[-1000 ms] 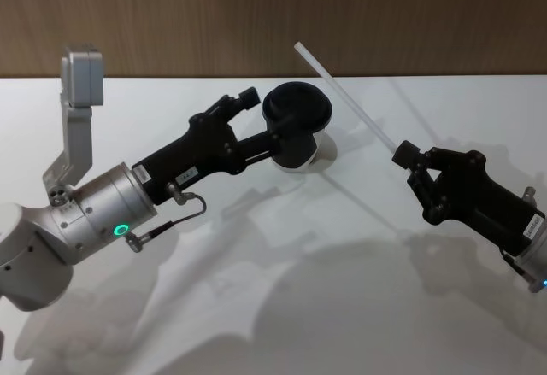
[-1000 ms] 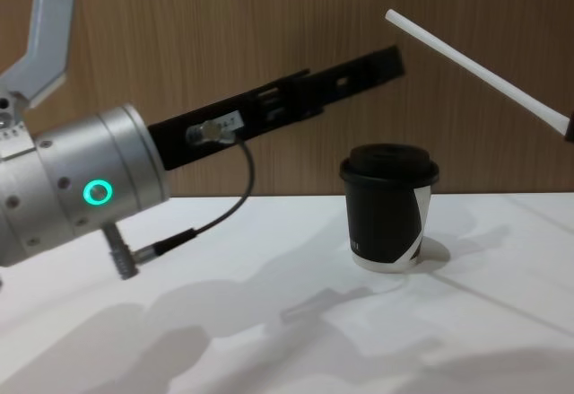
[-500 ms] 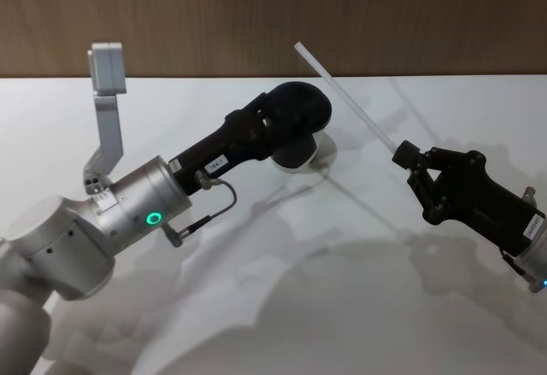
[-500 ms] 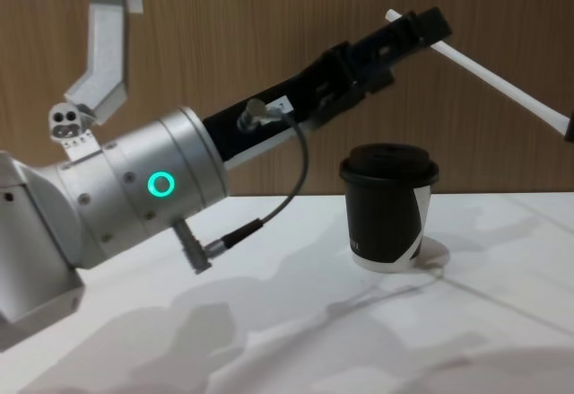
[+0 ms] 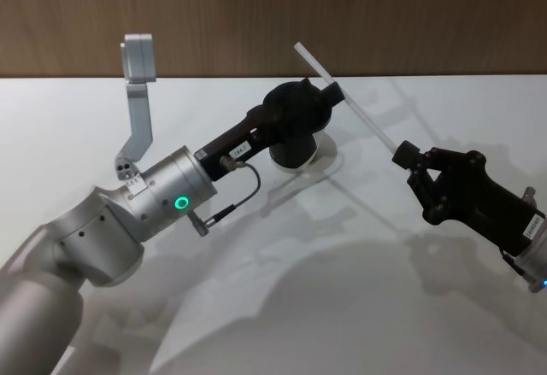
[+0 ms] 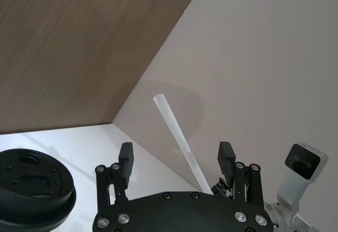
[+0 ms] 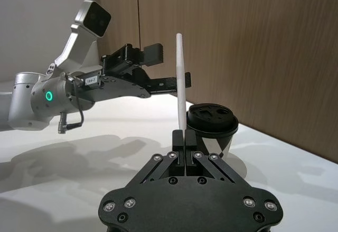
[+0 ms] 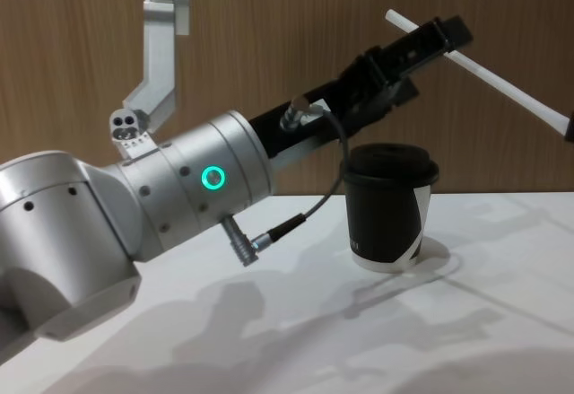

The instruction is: Pick up the straw with one hand, pass it to the other hand, and insert it into the cup.

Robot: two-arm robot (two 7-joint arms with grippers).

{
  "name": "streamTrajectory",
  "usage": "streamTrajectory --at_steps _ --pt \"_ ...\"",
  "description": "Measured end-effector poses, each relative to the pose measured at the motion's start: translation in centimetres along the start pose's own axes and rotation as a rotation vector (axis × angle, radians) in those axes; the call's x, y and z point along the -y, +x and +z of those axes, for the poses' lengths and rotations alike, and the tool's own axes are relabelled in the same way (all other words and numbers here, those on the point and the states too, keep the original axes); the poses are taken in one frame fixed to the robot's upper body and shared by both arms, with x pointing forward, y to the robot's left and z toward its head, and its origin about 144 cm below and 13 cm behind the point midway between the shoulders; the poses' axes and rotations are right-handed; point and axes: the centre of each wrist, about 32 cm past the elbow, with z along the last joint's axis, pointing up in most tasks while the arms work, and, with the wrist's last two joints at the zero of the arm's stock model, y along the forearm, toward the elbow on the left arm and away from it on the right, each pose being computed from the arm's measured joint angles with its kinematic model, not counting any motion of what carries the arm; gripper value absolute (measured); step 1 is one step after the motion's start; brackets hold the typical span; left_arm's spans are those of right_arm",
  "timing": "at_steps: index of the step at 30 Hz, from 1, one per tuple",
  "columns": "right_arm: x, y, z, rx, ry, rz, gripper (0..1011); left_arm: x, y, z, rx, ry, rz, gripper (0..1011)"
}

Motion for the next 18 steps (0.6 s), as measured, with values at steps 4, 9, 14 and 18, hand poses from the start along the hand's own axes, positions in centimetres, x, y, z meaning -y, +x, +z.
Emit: streamTrajectory --at_steps 4,9,14,18 --pt "0.0 0.0 0.0 0.000 0.000 0.000 16 0.6 0.2 -0.1 -0.015 0.005 0.003 1003" --pt "0.0 0.0 0.0 0.000 0.000 0.000 18 1.2 0.3 -0.2 -0.025 0.008 -0.004 1003" --pt "0.0 0.0 0.0 0.000 0.000 0.000 17 1.8 0.5 -0.3 -0.036 0.008 -0.022 1003" --pt "0.0 0.0 0.0 0.000 0.000 0.000 17 2.1 0.5 -0.3 -0.043 0.006 -0.037 1003"
